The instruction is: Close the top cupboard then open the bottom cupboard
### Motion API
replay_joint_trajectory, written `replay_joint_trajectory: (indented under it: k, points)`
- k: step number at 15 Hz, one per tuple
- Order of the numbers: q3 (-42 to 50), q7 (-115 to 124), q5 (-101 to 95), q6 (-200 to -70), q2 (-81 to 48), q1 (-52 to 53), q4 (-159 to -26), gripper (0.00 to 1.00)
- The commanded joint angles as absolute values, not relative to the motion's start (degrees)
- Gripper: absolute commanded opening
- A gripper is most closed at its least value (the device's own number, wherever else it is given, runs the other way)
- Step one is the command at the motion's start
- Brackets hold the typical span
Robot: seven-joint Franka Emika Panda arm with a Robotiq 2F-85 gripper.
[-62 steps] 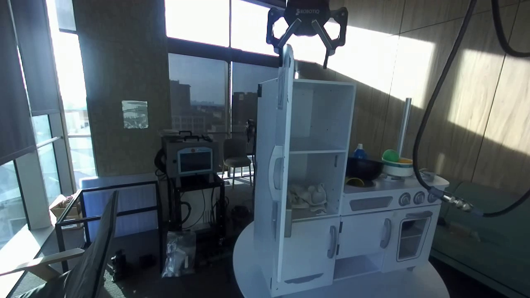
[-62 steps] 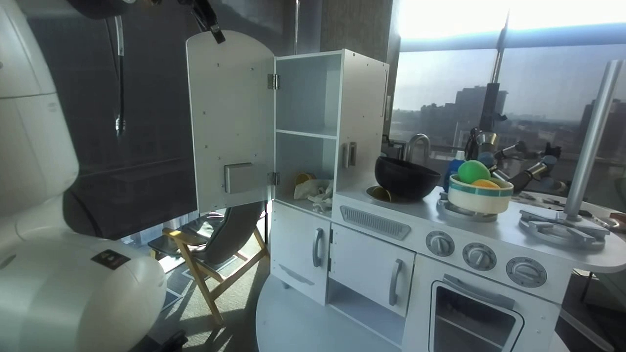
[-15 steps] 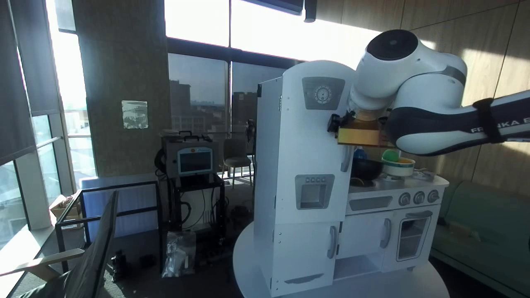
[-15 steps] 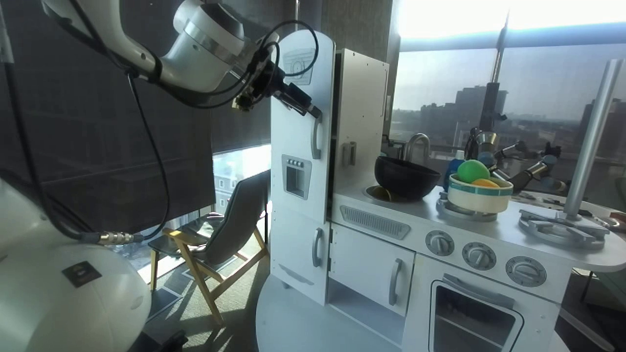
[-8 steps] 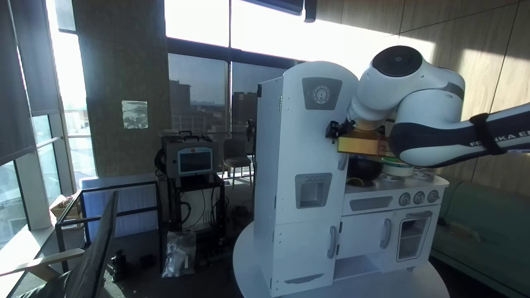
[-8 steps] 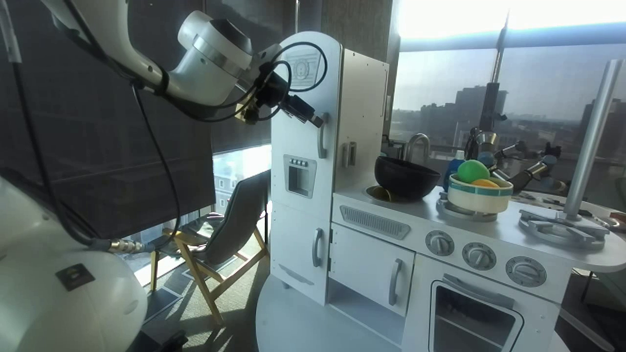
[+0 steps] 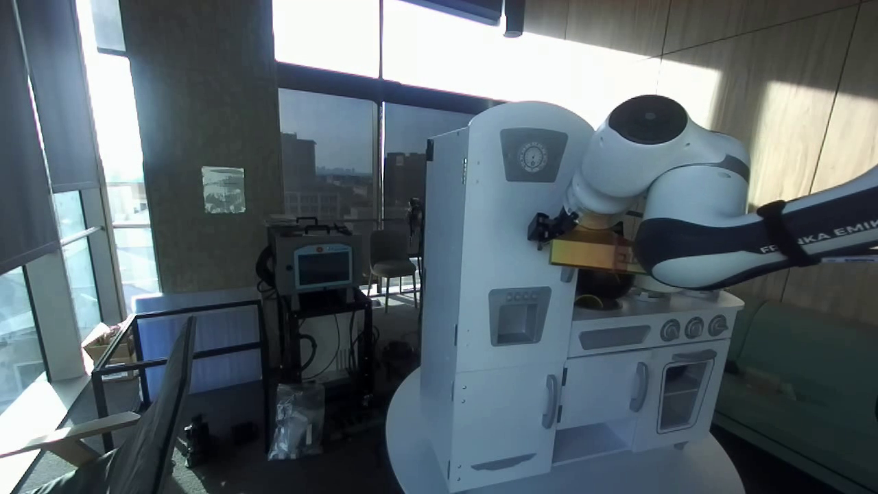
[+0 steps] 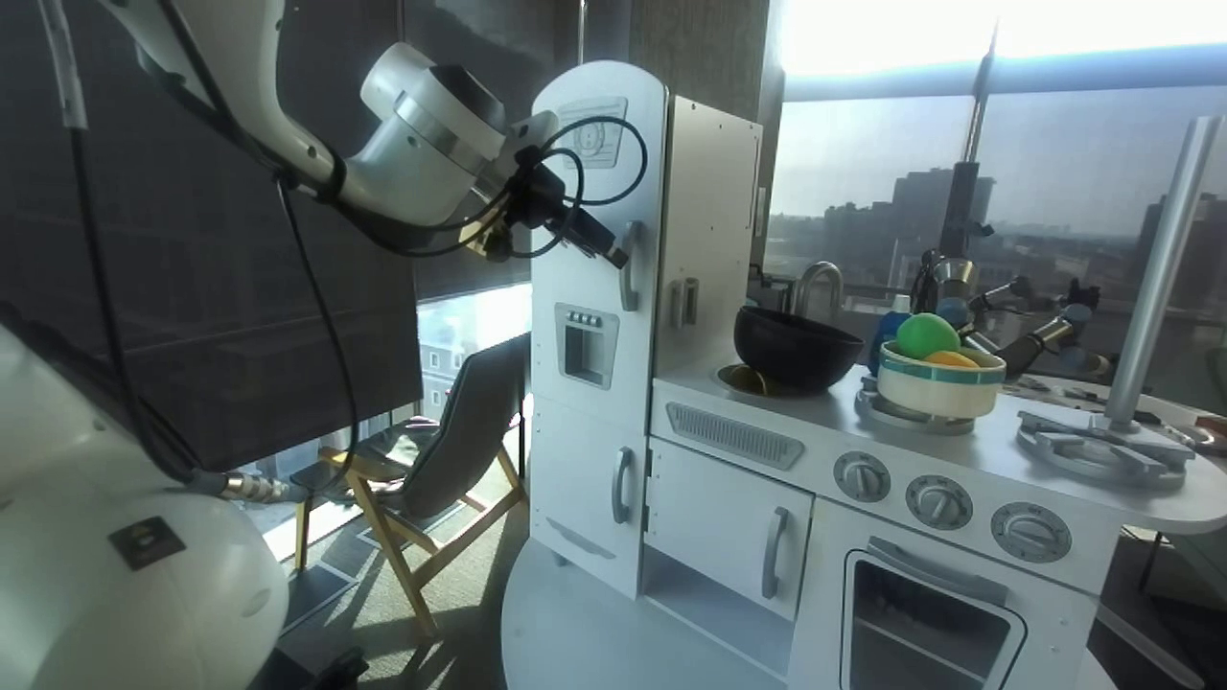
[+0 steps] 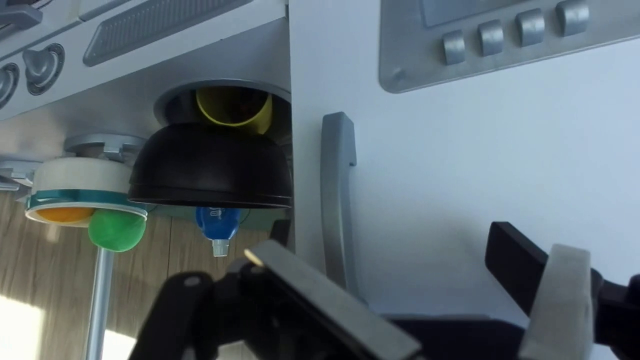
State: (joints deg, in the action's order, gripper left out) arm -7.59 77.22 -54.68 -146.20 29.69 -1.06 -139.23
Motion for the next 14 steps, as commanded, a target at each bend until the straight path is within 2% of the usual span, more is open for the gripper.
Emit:
replay_joint_trajectory:
  k: [1, 10, 12, 13, 14]
  points:
    - [-6.36, 74.43, -50.23, -147.96, 30.94, -0.05, -142.17, 1.00]
    - [-5.56, 55.64, -23.87, -153.15, 30.92, 4.84, -157.36, 1.00]
    - [-5.17, 49.49, -17.43, -156.23, 29.31, 5.55, -160.36, 1.00]
    - [-1.13, 48.48, -18.19, -155.59, 25.60, 9.80, -157.74, 1.00]
    - [-1.55, 46.29, -18.93, -157.16, 24.84, 8.40, -158.91, 1.00]
